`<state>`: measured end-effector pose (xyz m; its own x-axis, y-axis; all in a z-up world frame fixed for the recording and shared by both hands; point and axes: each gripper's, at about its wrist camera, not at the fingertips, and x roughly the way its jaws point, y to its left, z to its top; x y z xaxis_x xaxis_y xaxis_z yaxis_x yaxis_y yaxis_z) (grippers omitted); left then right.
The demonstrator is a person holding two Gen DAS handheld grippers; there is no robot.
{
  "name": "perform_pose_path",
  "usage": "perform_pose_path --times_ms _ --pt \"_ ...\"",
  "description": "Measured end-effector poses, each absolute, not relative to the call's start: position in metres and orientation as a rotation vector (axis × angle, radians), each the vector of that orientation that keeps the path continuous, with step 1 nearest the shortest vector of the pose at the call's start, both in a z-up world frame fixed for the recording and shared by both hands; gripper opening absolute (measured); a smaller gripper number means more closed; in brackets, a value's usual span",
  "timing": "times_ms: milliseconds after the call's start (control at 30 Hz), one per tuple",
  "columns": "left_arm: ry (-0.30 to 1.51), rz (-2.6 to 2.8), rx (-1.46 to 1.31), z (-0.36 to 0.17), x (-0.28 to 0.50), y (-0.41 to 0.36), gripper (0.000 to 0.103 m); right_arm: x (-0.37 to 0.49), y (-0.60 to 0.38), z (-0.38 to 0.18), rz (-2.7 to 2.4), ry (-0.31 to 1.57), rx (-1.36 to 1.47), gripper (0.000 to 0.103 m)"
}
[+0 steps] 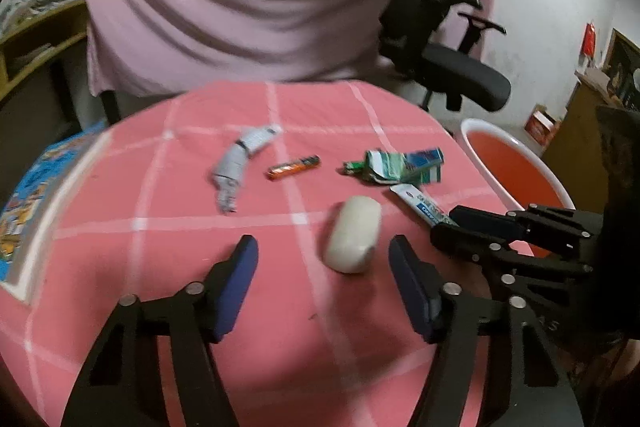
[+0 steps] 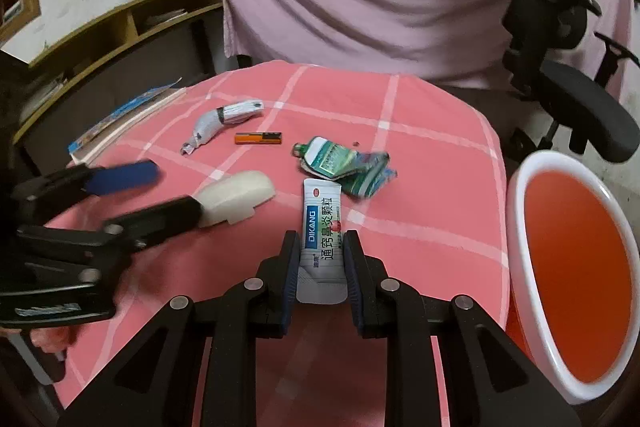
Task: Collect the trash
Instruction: 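Grasp the white oval object with the left tool while the right tool grasps the white sachet, then carry the white object and sachet over the orange basin and open both tools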
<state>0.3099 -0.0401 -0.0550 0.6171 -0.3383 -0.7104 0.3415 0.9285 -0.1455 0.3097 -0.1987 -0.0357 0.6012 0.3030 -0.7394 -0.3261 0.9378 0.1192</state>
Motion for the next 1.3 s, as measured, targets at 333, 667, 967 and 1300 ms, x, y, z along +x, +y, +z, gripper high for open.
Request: perform_pose_path --times_ms 333,667,967,1300 --pt "0.858 -0.428 0.026 -0.058 0.324 -0.053 0.027 0.315 -0.200 -0.041 0.371 0.888 -0.004 0.020" --pt "0.628 -0.358 -0.044 -0.034 0.287 -0.031 0.023 0.301 -0.202 -0.029 0.427 0.795 0.005 0.020" --pt "0.511 -0.347 -0.091 -0.022 0.265 -0.017 0.023 0.277 -0.202 -0.011 0.402 0.615 -0.021 0.020" --pt "0.328 -0.296 -0.059 -0.008 0.229 -0.022 0.023 0.254 -0.210 0.002 0.360 0.446 -0.019 0.020"
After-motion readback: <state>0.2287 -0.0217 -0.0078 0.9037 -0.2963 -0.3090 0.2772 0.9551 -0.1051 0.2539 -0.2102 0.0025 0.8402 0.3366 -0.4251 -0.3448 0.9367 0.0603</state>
